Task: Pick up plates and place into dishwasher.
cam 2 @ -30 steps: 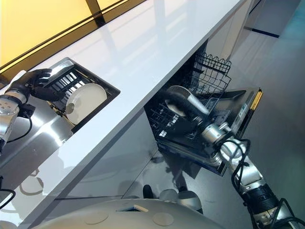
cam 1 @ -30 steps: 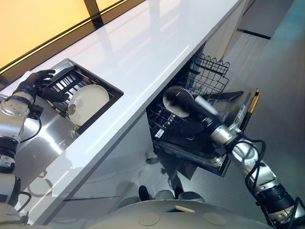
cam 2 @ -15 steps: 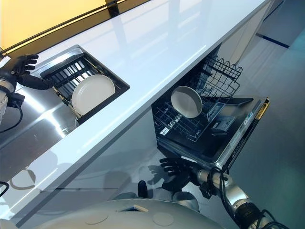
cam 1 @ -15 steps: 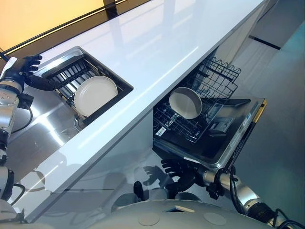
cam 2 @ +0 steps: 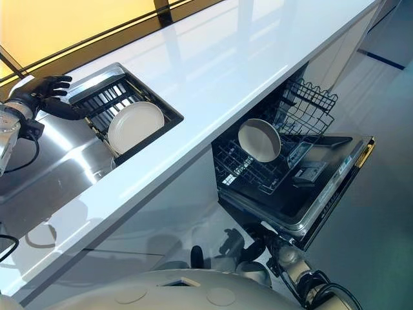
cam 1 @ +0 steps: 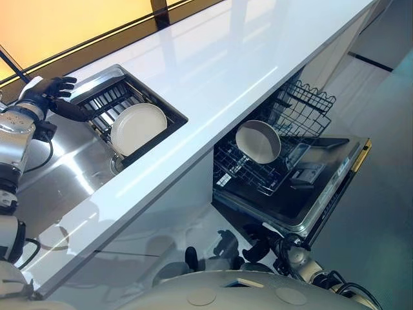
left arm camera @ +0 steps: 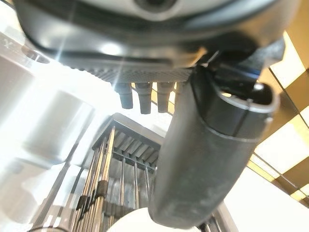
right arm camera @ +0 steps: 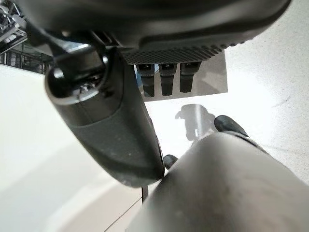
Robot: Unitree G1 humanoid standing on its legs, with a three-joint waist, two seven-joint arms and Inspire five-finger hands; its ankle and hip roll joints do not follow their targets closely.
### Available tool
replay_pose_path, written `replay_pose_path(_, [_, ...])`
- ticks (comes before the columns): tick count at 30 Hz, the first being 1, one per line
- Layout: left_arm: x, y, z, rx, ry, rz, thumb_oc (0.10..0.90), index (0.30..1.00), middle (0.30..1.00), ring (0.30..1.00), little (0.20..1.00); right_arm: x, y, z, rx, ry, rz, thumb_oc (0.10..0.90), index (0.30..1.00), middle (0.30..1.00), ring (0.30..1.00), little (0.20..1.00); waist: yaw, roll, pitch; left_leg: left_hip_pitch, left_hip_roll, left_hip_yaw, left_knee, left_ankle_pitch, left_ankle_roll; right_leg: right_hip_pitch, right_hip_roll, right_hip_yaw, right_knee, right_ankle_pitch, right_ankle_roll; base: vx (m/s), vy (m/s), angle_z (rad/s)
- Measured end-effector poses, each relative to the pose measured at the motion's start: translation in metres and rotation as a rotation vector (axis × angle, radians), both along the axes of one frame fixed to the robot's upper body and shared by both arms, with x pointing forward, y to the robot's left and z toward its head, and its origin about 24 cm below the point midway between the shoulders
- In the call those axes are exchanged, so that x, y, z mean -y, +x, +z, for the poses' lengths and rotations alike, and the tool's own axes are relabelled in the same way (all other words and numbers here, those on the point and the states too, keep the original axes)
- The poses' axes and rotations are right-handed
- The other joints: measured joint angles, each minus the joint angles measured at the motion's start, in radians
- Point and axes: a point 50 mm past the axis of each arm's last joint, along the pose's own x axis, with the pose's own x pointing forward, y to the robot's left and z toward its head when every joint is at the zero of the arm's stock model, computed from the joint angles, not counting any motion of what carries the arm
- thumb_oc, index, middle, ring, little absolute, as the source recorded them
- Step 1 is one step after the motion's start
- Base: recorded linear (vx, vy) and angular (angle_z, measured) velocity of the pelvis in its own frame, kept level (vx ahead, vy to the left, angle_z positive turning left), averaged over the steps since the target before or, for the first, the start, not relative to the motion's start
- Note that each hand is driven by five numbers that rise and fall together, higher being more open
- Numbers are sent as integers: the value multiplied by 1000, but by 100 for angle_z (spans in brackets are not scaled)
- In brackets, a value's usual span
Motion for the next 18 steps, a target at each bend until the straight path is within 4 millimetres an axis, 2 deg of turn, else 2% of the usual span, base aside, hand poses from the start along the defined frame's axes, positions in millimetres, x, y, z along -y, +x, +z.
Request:
replay_pose_path(11, [13,4,1,-14,-57,-88,800,900,900,900,900,19,-9,-3,-6,-47,-86,800,900,900,900,900,-18,16,6,11,4,43,0,-8,1,-21,-1,45,21,0,1,60,82,-13])
replay_pose_path(18, [32,9,-25,-115,-203,-144,800,900,900,900,900,22,-3,0,28,-64,-99,800,900,900,900,900,-36,25,15,-15,1,68,1,-8,8,-81,-7,71,71,-6,10,-13,51,-12])
